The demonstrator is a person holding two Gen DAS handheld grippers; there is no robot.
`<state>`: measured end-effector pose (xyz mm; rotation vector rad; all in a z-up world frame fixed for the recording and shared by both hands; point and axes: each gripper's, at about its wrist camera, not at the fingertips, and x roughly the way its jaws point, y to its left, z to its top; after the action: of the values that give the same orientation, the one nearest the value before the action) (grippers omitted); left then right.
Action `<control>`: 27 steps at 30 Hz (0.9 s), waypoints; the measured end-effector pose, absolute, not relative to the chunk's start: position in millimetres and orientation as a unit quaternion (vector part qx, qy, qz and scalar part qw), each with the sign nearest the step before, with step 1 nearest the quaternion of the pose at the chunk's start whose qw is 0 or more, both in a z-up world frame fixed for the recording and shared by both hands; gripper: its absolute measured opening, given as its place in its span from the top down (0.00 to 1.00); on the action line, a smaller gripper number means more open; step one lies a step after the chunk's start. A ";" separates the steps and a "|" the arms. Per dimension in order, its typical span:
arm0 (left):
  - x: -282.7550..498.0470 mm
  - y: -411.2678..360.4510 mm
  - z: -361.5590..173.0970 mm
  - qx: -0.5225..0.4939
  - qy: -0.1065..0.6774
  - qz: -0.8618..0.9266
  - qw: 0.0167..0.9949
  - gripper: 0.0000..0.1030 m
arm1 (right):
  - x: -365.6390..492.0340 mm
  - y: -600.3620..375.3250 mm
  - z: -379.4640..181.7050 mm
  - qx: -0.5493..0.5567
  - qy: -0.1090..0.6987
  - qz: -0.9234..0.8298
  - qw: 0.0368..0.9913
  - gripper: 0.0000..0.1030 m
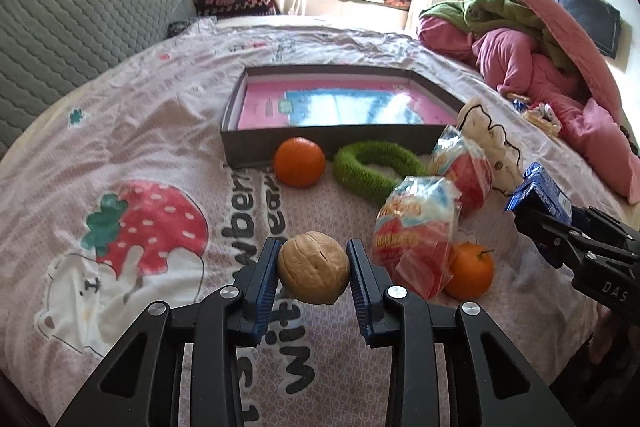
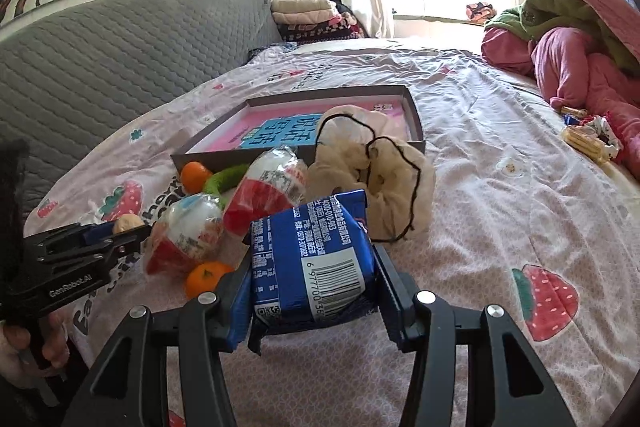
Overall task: Organize objects
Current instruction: 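Carry the blue packet with the right tool while the left tool carries the walnut over the pink box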
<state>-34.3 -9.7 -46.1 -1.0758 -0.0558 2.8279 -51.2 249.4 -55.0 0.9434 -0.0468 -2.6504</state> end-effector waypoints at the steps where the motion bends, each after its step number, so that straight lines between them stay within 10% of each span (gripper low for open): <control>1: -33.7 -9.9 -44.6 -0.351 -0.018 0.934 0.057 0.67 | -51.3 250.1 -54.3 0.330 -0.019 -0.930 0.163 0.48; 27: -71.8 -9.3 -8.9 -0.308 -0.014 0.950 0.044 0.67 | -82.9 230.7 -12.2 0.278 0.007 -0.945 0.174 0.48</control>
<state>-71.8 -9.3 -8.9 -0.9404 -0.0423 2.9053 -82.9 230.7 -12.2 0.7882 0.0199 -2.6792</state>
